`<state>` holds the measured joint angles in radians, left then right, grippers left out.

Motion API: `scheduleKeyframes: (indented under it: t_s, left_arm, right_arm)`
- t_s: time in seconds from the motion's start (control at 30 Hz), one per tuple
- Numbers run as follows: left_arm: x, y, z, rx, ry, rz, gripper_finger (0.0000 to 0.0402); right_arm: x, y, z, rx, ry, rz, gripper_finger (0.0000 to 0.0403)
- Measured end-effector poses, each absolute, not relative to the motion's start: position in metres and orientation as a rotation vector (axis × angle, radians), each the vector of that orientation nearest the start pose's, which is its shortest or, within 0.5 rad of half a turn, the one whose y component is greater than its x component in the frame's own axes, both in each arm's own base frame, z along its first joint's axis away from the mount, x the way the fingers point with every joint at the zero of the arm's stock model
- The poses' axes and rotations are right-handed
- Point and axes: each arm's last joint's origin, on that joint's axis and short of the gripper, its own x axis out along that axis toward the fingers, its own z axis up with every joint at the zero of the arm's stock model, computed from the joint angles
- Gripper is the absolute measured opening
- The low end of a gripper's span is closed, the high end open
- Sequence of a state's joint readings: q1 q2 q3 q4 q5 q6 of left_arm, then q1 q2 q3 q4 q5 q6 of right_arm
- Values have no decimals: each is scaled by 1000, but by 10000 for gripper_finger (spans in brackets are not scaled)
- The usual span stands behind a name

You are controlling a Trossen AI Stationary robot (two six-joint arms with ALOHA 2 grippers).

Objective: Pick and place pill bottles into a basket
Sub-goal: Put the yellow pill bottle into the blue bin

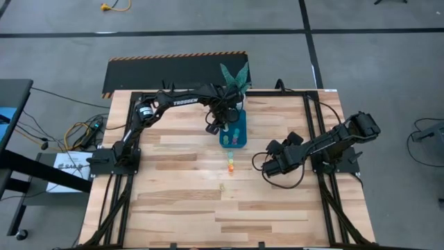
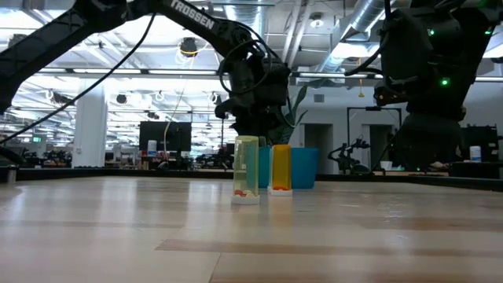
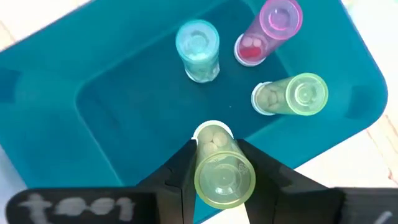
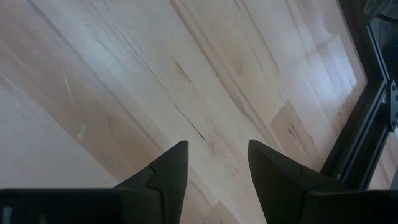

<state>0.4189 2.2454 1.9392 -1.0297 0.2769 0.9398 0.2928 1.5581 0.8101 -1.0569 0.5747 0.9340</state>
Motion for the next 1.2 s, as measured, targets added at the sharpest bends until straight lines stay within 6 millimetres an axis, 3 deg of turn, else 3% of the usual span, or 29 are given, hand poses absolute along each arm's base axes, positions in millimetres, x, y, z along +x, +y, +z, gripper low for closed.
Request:
scheduleKeyframes:
  t_s: [1.2]
  left_arm:
    - [426,169,201,354,1187,-446,83]
  right_arm:
    - [212,48,155,-32,1322,-885,159]
